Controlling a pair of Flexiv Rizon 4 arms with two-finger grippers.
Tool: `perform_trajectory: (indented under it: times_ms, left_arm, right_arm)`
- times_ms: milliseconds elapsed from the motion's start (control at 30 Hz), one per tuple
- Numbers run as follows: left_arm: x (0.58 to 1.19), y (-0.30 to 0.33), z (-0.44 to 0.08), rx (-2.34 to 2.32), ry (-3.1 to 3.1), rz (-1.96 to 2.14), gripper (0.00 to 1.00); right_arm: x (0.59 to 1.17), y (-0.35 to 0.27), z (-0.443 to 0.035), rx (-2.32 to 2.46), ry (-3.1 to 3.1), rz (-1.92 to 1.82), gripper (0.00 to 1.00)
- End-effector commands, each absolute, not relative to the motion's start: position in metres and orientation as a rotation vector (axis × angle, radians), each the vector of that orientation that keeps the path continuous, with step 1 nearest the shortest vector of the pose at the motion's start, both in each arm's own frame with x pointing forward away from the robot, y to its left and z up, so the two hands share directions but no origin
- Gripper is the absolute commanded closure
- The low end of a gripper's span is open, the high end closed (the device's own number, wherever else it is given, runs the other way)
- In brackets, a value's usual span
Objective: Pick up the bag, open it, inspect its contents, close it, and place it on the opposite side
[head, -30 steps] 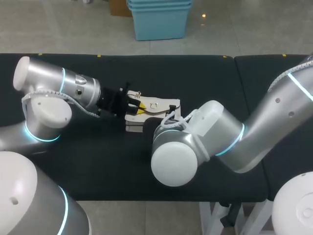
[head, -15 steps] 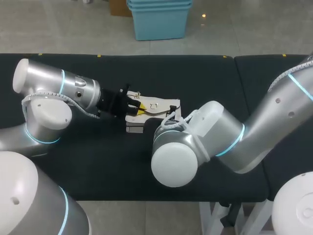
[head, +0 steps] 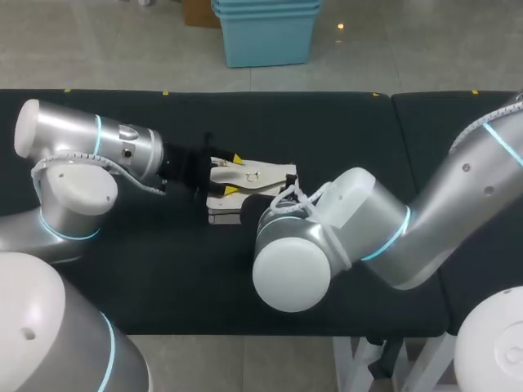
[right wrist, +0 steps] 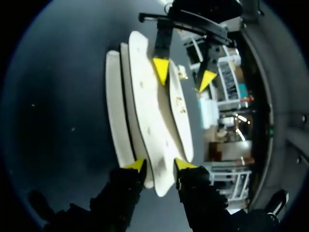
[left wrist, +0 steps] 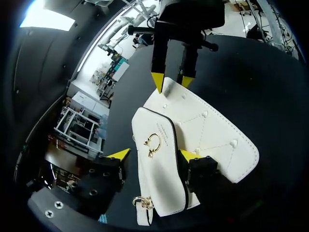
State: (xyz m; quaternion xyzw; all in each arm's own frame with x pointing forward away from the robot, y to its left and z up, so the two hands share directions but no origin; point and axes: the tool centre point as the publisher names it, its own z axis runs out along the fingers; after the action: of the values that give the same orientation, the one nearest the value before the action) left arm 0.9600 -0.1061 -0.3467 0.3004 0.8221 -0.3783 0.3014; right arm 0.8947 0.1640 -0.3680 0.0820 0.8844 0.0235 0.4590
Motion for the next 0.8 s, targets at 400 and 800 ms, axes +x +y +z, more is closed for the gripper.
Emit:
perform_trajectory:
  times_ms: [400,800]
  left_arm:
    - [0.955,-0.098,-0.289,0.768,2.142,-1.172,0.00]
    - [0.945,-0.081,-0.268,0.461,2.522,-1.261,0.00]
  right_arm:
    - [0.881,0.158,-0.333,0.190,2.142,0.106,0.00]
    - [0.903,0.143,-0.291,0.228,2.360,0.173,0.00]
